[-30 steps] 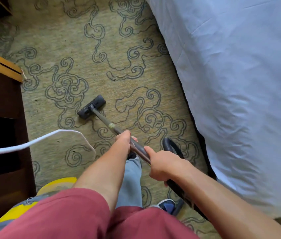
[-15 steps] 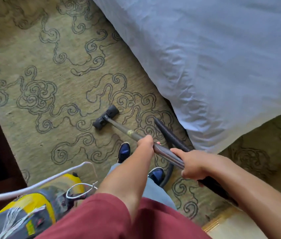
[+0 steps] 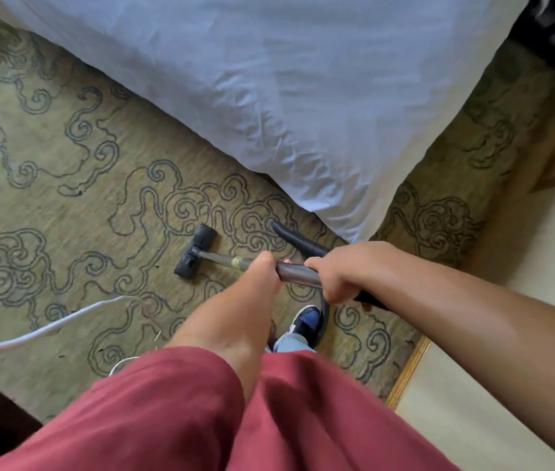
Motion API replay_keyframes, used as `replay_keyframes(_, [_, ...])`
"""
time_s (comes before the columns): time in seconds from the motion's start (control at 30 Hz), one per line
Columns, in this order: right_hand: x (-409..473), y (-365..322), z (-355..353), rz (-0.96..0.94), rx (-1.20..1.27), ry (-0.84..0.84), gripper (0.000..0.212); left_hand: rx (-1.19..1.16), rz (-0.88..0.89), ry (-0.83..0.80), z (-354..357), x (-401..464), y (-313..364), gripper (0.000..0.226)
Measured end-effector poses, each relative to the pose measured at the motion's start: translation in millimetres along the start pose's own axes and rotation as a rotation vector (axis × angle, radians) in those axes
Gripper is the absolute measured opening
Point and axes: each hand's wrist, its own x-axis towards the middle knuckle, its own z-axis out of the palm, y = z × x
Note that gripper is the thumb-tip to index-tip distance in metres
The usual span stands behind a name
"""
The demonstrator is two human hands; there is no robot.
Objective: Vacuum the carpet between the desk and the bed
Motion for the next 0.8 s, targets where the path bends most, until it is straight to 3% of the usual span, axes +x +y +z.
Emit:
replay_keyframes(0.2, [-15.5, 13.2, 25.2, 0.022, -0.009, 0.060, 0.061, 0.032, 0.004, 0.047, 16.1, -9.6, -23.8, 0.014])
replay_keyframes(0.3, [-26.1, 35.8, 67.8, 0.075, 0.064, 0.068, 0.060, 0.071, -0.058, 0.019, 39.0, -12.5, -59.1, 0.032])
replay_keyframes(0.4, [-43.4, 67.6, 115.1, 0.114, 0.116, 0.044, 0.071, 0.143, -0.045, -0.008, 72.1, -19.3, -109.6, 0.044])
replay_keyframes(0.57, [-67.0, 109.7, 163.2, 0.185, 0.096, 0.063, 0.087, 0.186, 0.009, -0.075, 119.2, -27.2, -164.4, 0.043])
replay_keyframes(0.8, [-78.5, 115.1, 197.5, 0.196, 0.105, 0.119, 0.079, 0.204, 0.060, -0.101, 121.9, -29.5, -197.2, 0.048])
